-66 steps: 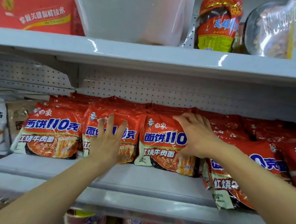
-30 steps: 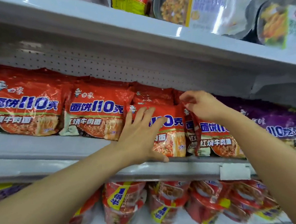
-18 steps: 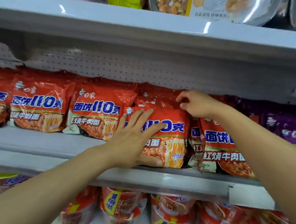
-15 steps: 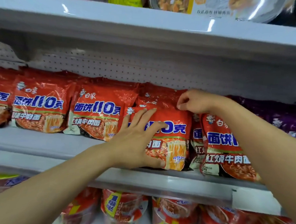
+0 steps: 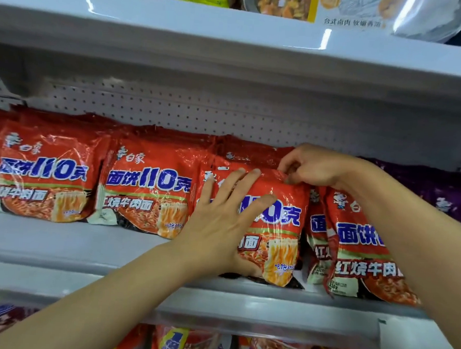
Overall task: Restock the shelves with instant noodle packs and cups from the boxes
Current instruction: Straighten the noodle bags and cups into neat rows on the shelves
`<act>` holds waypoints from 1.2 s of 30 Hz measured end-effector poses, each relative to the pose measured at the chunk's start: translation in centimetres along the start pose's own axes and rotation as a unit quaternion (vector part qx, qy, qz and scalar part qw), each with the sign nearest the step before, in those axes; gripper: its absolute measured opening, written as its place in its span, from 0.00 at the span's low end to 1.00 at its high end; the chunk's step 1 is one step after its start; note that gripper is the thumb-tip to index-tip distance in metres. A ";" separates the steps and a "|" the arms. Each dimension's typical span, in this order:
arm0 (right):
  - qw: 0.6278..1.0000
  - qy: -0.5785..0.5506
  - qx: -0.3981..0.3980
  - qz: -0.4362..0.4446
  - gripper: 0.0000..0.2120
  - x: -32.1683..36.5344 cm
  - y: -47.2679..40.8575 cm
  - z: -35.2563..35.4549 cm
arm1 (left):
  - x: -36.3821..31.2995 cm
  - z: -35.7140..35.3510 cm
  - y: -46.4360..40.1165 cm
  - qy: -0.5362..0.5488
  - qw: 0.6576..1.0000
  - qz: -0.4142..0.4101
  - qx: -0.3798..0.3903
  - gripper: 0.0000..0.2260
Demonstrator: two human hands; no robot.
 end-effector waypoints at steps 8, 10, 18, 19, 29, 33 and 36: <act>0.997 -0.045 -0.055 0.040 0.11 0.1 -0.6 0.9 | 0.2 -0.4 -1.0 -0.102 0.992 -0.018 -0.077 0.51; 0.996 -0.060 -0.042 0.051 0.11 0.1 -0.2 0.8 | -0.2 -0.1 -0.8 -0.110 0.989 -0.028 -0.099 0.50; 0.992 -0.041 -0.123 -0.008 0.11 -1.0 -2.1 3.4 | 0.6 -0.4 -1.4 -0.092 0.991 -0.017 -0.096 0.49; 0.992 -0.011 -0.120 -0.025 0.12 -1.2 -2.6 3.2 | 0.7 -0.4 -1.5 -0.092 0.991 -0.016 -0.094 0.49; 0.998 0.009 -0.034 -0.043 0.15 -1.5 -4.4 1.2 | 0.4 -0.4 -1.0 -0.102 0.988 -0.016 -0.115 0.49; 1.000 0.000 -0.024 -0.010 0.13 -1.5 -4.9 1.7 | 0.7 -0.7 -1.4 -0.109 0.985 -0.023 -0.129 0.48; 1.000 0.007 -0.017 -0.013 0.14 -1.6 -5.5 1.8 | 1.0 -1.0 -2.1 -0.102 0.987 -0.028 -0.122 0.48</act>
Point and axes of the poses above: each hand's wrist, its own y-axis away from the middle knuckle, its own z-axis out of the back of the hand, x = y × z, the point moved 9 cm from there along -y, towards the middle knuckle, and after that the axes turned 6 degrees about -z, right-handed, at the moved point
